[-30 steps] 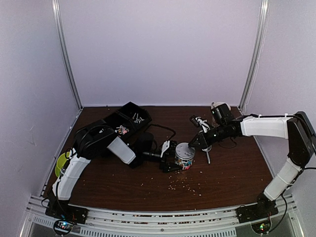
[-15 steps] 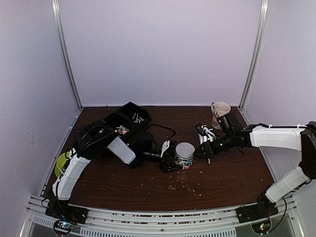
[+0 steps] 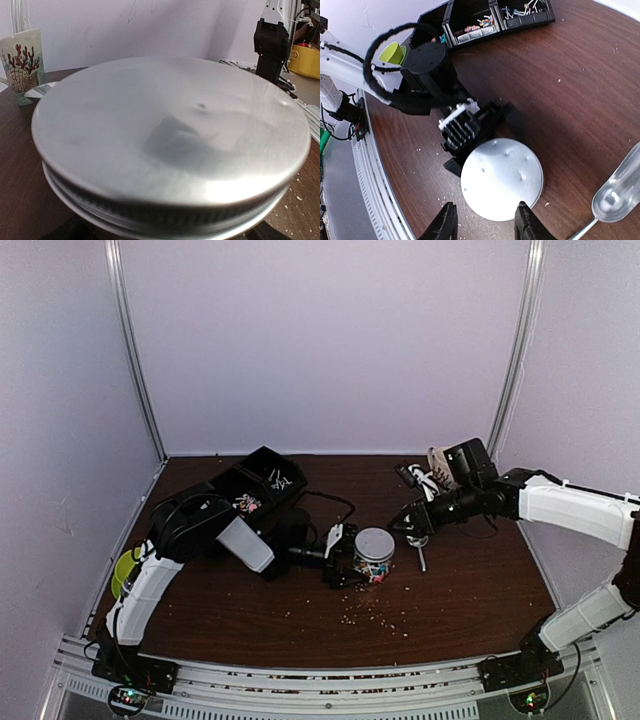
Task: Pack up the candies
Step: Screw the box lid onto the packing box.
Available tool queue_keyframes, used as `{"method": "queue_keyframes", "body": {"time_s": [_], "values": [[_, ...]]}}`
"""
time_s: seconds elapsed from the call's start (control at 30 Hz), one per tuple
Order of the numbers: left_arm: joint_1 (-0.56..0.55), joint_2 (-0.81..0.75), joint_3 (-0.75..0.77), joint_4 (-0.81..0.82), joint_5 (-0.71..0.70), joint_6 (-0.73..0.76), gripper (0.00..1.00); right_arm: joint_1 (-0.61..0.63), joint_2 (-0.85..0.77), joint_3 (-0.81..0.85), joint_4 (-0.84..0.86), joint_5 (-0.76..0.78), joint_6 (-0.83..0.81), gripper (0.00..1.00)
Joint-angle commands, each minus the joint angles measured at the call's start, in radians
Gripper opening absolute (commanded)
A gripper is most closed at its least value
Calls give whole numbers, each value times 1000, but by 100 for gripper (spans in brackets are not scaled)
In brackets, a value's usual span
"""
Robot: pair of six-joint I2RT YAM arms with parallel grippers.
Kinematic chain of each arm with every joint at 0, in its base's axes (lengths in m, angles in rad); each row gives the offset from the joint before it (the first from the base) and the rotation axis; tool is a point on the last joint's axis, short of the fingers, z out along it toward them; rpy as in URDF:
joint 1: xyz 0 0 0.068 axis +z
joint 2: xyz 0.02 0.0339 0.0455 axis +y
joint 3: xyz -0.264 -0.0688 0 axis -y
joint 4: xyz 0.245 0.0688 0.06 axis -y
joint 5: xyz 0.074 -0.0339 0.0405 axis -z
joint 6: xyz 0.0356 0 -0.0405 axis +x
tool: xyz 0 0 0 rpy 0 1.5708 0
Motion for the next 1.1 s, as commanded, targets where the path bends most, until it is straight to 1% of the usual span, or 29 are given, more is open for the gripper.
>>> {"method": "queue_keyframes", "body": {"time_s": [0.0, 0.23, 0.43, 0.97, 1.07], "values": [[19, 45, -36, -83, -16, -55, 85, -11, 104, 114, -21, 0, -43, 39], [19, 46, -35, -86, -15, -50, 85, -13, 288, 256, -12, -80, -57, 38], [19, 47, -32, -89, -14, -48, 85, -13, 390, 309, -11, -141, -59, 37], [19, 50, -27, -94, -12, -47, 85, -39, 459, 317, -7, -160, -76, 36], [19, 49, -27, -93, -12, -47, 85, -39, 458, 307, -11, -168, -81, 32]]}}
